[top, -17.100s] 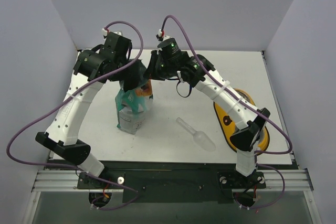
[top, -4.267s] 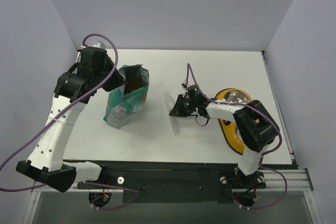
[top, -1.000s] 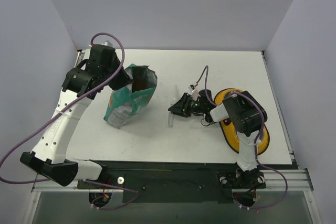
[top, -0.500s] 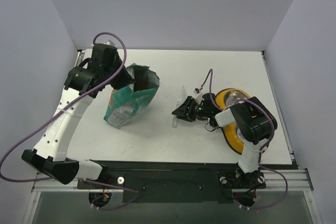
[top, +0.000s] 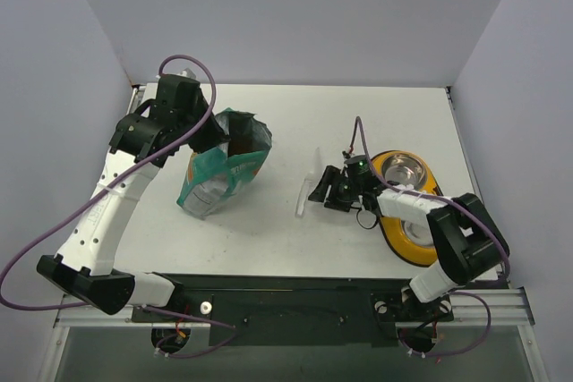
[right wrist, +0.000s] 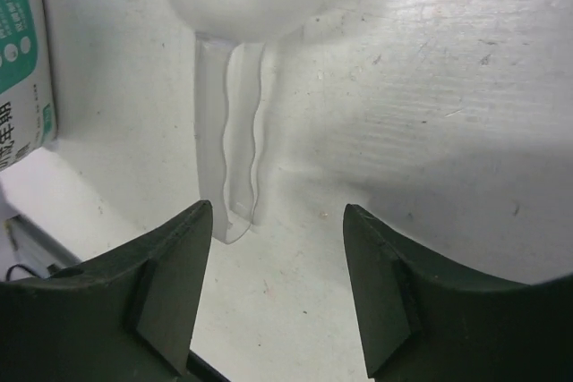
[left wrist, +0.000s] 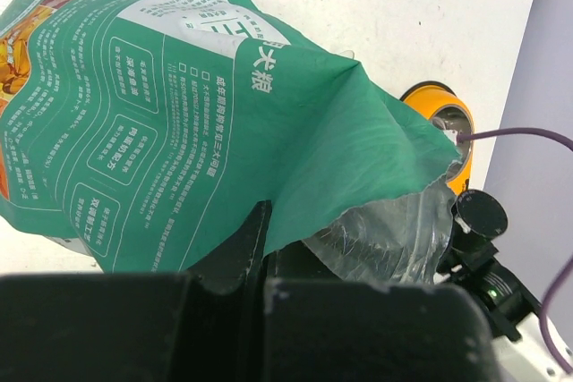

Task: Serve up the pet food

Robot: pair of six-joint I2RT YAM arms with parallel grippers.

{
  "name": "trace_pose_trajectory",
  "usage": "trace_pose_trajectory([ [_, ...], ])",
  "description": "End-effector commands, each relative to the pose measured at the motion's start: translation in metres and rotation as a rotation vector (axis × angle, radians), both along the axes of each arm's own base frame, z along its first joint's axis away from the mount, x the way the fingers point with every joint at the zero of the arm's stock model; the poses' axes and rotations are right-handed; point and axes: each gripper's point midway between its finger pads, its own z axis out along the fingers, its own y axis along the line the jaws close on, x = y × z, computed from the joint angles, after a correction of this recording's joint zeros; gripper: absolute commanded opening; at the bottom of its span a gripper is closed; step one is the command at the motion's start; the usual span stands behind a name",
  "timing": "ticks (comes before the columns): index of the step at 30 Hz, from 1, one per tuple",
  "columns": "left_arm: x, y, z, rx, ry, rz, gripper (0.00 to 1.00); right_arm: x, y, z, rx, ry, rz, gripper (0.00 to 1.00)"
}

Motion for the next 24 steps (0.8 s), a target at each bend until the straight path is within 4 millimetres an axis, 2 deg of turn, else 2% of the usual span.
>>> trace_pose_trajectory([
  [1, 0.004, -0.002, 0.028, -0.032, -0.107, -0.001, 0.00, -0.001, -0.020, 0.027, -0.321, -0.072, -0.073, 0.57],
  [2, 0.004, -0.001, 0.031, -0.029, -0.115, -0.006, 0.00, 0.004, -0.018, 0.037, -0.346, -0.092, -0.096, 0.59],
  [3, 0.004, -0.001, 0.030, -0.023, -0.115, -0.008, 0.00, 0.002, -0.025, 0.042, -0.433, -0.125, -0.131, 0.61],
  [4, 0.004, -0.001, 0.033, -0.015, -0.130, -0.015, 0.00, 0.002, -0.016, 0.056, -0.437, -0.159, -0.147, 0.63],
  [5, 0.004, 0.002, 0.036, -0.001, -0.146, -0.006, 0.00, 0.007, -0.028, 0.065, -0.508, -0.192, -0.207, 0.64],
  [7, 0.003, 0.008, 0.038, 0.024, -0.162, 0.006, 0.00, 0.006, -0.031, 0.077, -0.559, -0.225, -0.278, 0.66],
  [8, 0.001, 0.010, 0.041, 0.031, -0.171, 0.005, 0.00, 0.002, -0.035, 0.077, -0.601, -0.225, -0.309, 0.67],
  [9, 0.000, 0.010, 0.041, 0.038, -0.172, 0.005, 0.00, 0.005, -0.028, 0.087, -0.592, -0.241, -0.327, 0.67],
  [10, -0.003, 0.010, 0.042, 0.041, -0.175, 0.000, 0.00, 0.003, -0.028, 0.085, -0.632, -0.253, -0.334, 0.68],
  [11, -0.005, 0.011, 0.040, 0.051, -0.171, -0.001, 0.00, 0.008, -0.022, 0.094, -0.629, -0.279, -0.345, 0.68],
  [15, -0.012, 0.023, 0.031, 0.109, -0.144, 0.031, 0.00, 0.007, -0.005, 0.107, -0.662, -0.335, -0.352, 0.69],
  [18, -0.015, 0.028, 0.038, 0.110, -0.155, 0.048, 0.00, 0.007, 0.009, 0.115, -0.681, -0.397, -0.344, 0.72],
  [20, -0.020, 0.034, 0.041, 0.109, -0.160, 0.075, 0.00, 0.008, 0.017, 0.115, -0.702, -0.426, -0.340, 0.76],
  [24, -0.023, 0.036, 0.042, 0.100, -0.176, 0.085, 0.00, 0.009, 0.023, 0.110, -0.746, -0.493, -0.351, 0.77],
])
